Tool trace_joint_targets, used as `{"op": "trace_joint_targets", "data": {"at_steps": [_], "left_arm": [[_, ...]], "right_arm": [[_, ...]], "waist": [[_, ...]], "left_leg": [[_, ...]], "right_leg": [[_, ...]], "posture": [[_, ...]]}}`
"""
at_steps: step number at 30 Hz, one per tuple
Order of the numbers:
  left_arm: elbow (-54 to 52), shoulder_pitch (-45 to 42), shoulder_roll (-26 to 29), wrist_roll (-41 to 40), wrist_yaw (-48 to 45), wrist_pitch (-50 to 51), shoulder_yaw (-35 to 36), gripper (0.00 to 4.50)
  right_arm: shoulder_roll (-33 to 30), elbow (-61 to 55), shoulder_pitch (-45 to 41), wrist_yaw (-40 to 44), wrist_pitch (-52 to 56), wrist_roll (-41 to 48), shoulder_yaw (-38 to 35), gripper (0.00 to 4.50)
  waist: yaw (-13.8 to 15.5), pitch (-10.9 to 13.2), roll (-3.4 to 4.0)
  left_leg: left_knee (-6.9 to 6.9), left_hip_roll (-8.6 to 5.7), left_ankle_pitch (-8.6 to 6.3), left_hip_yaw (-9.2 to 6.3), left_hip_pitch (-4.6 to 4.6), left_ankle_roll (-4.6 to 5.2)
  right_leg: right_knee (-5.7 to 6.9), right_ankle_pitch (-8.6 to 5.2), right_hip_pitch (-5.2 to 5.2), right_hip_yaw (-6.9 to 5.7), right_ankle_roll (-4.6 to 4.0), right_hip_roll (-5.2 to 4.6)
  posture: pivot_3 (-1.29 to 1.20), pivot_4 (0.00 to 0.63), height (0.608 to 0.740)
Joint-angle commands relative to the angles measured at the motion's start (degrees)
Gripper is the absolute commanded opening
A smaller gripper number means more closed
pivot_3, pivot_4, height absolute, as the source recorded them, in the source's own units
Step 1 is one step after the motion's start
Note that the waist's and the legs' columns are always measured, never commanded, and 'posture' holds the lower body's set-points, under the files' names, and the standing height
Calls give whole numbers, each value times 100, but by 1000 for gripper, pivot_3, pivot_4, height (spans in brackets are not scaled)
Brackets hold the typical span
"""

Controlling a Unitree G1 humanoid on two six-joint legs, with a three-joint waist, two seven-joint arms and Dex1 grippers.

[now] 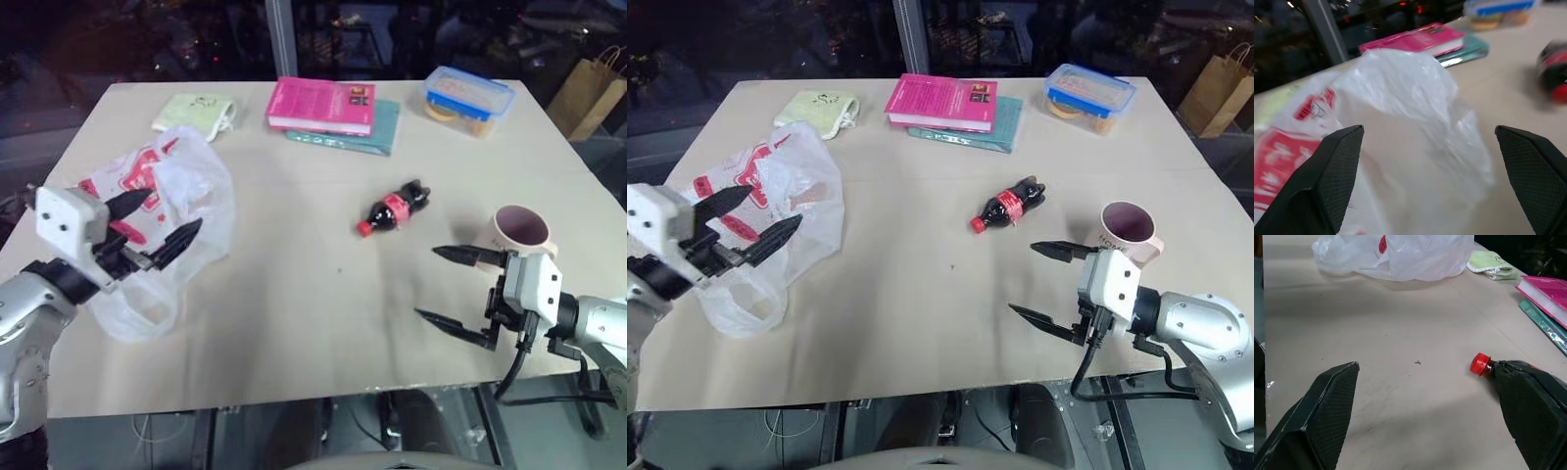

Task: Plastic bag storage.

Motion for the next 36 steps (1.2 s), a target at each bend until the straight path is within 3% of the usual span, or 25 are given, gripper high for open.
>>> {"op": "trace_joint_targets", "data": {"at_steps": [1, 4, 9, 15, 19, 24, 26, 29, 32, 36], "left_arm": [[-26, 184, 180, 216, -93, -74, 222, 4470], [151, 129, 326, 1244, 354, -601, -153, 4470], [315, -476, 220, 1902, 1090, -487, -800, 4470], [1079, -1717, 76, 2964, 1840, -336, -2199, 4470], [1952, -2838, -77, 3307, 2006, -144, -2826, 3353], [2706, -4260, -360, 3101, 1752, 515, -3192, 738], [3059, -5088, -650, 2890, 1671, 1139, -3298, 68], [3612, -6031, -898, 2865, 1637, 1724, -3445, 68], [4459, -7067, -1168, 2946, 1482, 1809, -3751, 68], [5060, -7637, -1214, 3110, 1241, 1781, -4097, 68]], "right_arm": [[31, -23, -25, 18, -157, -7, 23, 4500], [37, 30, -54, 30, -196, -16, 56, 4500], [-17, 4, 28, 35, -222, -3, -31, 4500], [-31, -124, 64, -81, -105, 48, -103, 4500], [-15, -279, 23, -254, 15, 16, -60, 4500], [-3, -338, -421, -832, 733, -280, 380, 4500], [25, -195, -883, -1219, 1091, -785, 817, 4500], [264, 112, -1634, -1415, 1373, -1040, 1305, 4500], [367, 1084, -2547, -1675, 1331, -2013, 1958, 4500], [682, 1759, -3017, -1919, 1558, -2279, 2034, 4500]], "waist": [[19, 0, -1], [56, -1, -2], [97, -1, -2], [150, -2, -2], [169, -1, -6], [124, 0, -19], [147, 5, -28], [141, 7, -37], [68, 13, -45], [-1, 12, -45]], "left_leg": [[0, -1, -2, 1, 0, 4], [6, -3, -12, 1, 0, 21], [7, -6, -12, 1, 1, 22], [4, -6, -11, 1, -2, 21], [7, -7, -10, -1, -1, 22], [9, -8, 3, 5, -3, 1], [10, -9, 4, 5, -3, 0], [25, -16, 8, -5, -11, -4], [25, -21, 9, -2, -10, -3], [21, -33, 9, -8, -14, -2]], "right_leg": [[0, 0, 0, -3, 0, 1], [-1, -2, 1, -15, 4, 0], [-1, 0, 1, -15, 2, -3], [0, 2, 2, -14, -1, 20], [3, 3, 5, -16, 0, 30], [2, 16, 2, -12, 23, 33], [7, 16, 4, -13, 23, 34], [10, 16, 5, -22, 26, 37], [11, 17, 5, -18, 27, 38], [12, 17, 2, -16, 28, 35]], "posture": [[0, 150, 740], [0, 150, 740], [0, 150, 740], [0, 150, 740], [0, 150, 740], [0, 150, 740], [0, 150, 740], [0, 150, 740], [0, 150, 740], [0, 150, 740]]}}
